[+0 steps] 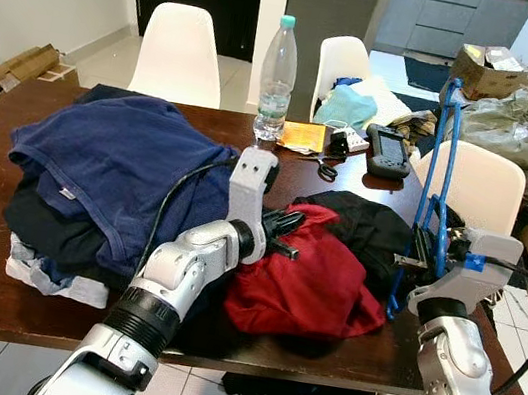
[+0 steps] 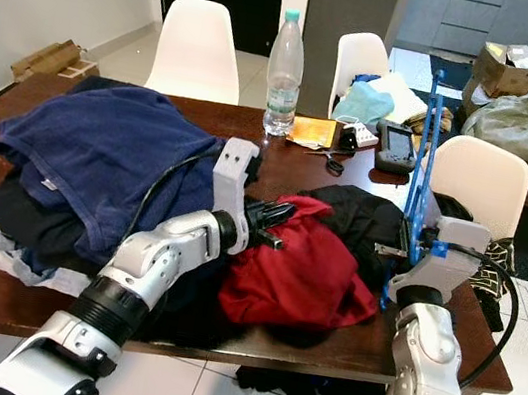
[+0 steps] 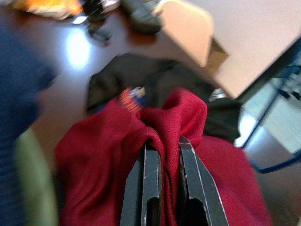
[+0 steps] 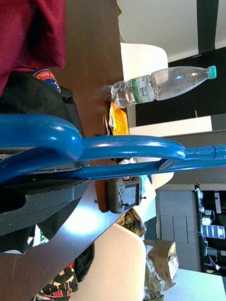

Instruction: Hang hanger

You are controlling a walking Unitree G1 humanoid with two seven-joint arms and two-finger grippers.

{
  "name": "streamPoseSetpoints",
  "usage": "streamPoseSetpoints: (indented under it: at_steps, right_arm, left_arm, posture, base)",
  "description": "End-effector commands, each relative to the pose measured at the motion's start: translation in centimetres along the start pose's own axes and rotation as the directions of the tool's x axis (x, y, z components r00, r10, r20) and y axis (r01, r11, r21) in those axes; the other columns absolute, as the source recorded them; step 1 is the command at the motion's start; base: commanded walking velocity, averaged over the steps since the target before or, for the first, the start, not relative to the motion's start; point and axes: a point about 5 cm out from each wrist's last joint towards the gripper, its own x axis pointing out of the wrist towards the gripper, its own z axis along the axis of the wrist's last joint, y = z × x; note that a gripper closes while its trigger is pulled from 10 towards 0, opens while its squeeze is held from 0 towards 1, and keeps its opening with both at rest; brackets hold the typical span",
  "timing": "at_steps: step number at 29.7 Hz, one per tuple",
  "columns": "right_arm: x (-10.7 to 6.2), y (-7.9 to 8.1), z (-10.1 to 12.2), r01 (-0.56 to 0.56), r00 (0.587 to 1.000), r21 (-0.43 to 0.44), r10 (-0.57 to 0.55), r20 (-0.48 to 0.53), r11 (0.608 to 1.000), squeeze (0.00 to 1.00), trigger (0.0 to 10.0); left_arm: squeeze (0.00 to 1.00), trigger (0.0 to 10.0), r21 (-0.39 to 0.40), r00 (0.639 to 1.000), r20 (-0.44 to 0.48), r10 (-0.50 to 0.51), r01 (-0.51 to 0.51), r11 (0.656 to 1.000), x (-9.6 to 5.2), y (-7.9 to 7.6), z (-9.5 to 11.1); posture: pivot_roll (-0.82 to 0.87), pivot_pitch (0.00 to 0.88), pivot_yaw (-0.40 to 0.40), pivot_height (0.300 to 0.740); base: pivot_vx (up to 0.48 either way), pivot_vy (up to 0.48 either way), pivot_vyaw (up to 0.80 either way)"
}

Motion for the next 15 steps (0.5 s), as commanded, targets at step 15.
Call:
streamPoseSetpoints:
  at_steps: [15]
  right_arm:
    - [-0.8,-0.4,-1.9,0.022,0.994,0.012,-0.021,-0.104,1.0,0.0,10.0]
  left_arm:
    - [0.0,10.0,-0.118,0.707,0.189,0.681,-0.673,0.731,-8.3,12.0,2.1]
  posture:
    - [0.09,0.088,0.011,0.74]
  base:
    - [0.0,0.0,0.0]
